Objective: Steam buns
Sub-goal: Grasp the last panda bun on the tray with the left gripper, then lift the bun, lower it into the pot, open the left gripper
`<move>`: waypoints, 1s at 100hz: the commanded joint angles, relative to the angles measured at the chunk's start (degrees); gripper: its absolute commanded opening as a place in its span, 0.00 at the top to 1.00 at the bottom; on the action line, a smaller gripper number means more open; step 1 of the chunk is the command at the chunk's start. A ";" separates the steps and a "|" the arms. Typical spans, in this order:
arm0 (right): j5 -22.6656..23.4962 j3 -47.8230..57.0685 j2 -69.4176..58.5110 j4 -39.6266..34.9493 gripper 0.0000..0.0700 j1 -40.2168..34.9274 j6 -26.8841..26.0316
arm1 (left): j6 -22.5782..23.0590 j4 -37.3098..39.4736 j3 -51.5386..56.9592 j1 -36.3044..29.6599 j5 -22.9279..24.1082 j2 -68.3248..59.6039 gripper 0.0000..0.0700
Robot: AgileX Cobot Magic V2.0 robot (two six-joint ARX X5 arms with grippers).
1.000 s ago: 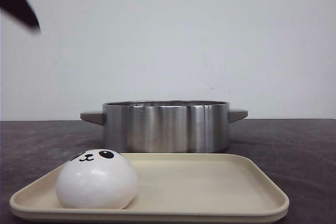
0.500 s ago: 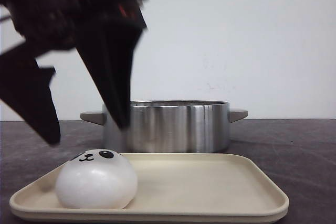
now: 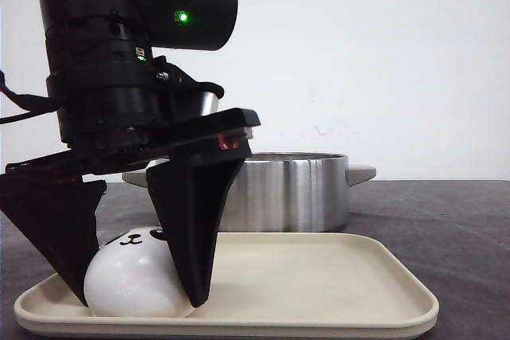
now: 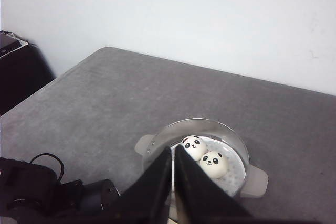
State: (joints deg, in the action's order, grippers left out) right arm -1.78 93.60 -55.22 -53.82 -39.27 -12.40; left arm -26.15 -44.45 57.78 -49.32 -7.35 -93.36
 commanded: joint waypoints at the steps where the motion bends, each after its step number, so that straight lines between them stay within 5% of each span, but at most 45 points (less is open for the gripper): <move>1: -0.13 1.14 -0.37 0.07 1.00 -0.42 -0.44 | -0.09 0.48 0.59 -0.70 0.09 -1.40 0.44; 18: -0.13 1.14 -0.39 -0.46 1.00 -0.42 -0.48 | 0.31 1.03 0.59 -0.68 0.57 -1.40 1.00; 59: -0.09 1.14 -0.42 -0.44 1.00 -0.42 -0.46 | 8.72 -3.06 15.21 -0.04 2.58 6.25 1.00; 73: 0.09 1.11 -0.48 -0.42 1.00 -0.42 -0.44 | 13.92 -5.33 24.28 3.41 7.67 4.37 1.00; 100: 0.28 1.11 -0.50 -0.44 1.00 -0.42 -0.42 | 16.70 -0.83 27.80 12.26 7.82 -2.14 1.00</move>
State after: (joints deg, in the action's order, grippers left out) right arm -1.54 93.60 -55.27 -54.70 -39.27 -12.40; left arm -11.07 -47.11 84.55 -38.22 0.21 -93.25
